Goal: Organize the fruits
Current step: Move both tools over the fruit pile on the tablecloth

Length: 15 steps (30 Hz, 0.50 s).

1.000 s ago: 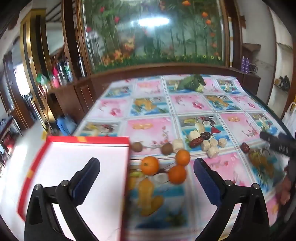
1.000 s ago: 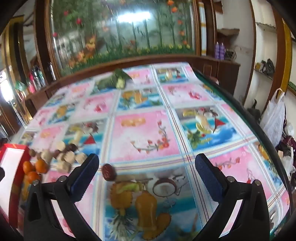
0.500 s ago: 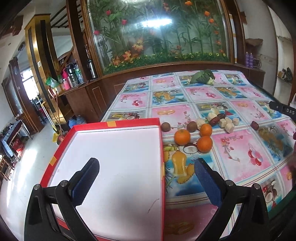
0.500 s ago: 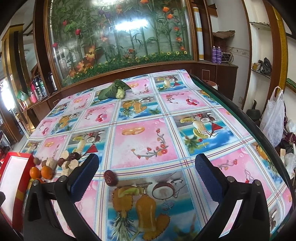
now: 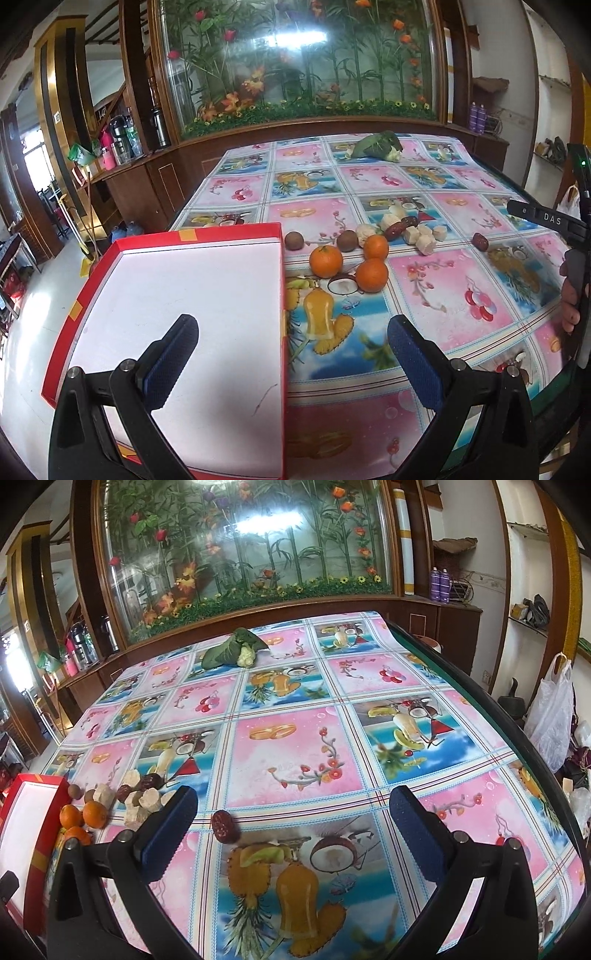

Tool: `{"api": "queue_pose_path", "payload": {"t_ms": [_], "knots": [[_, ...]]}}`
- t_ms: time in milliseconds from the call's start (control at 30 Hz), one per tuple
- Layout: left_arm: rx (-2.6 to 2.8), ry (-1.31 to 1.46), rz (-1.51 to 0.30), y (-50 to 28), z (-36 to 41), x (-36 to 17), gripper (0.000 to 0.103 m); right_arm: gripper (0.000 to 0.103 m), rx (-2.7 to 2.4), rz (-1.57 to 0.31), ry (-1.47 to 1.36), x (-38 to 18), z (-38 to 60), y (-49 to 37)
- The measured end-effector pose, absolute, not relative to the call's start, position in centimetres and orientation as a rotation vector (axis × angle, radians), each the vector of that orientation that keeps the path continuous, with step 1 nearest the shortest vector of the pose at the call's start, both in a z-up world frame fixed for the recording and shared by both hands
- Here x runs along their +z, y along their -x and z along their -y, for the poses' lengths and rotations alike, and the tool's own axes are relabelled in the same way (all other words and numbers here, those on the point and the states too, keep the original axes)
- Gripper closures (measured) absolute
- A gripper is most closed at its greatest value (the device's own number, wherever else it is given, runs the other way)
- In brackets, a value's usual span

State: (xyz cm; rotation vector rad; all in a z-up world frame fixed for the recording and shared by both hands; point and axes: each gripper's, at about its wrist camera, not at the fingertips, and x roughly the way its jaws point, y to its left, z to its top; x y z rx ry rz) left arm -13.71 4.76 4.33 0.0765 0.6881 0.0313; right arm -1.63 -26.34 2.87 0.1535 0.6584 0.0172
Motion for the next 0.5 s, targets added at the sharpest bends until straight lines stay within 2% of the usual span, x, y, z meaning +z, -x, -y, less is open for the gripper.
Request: {"api": "queue_pose_path", "payload": {"t_ms": [500], "knots": [[-0.07,-0.054,-0.719,10.5,-1.4,4.4,0.001,0.0,0.062,-0.64,-0.14,3.4,25.6,2.1]]}}
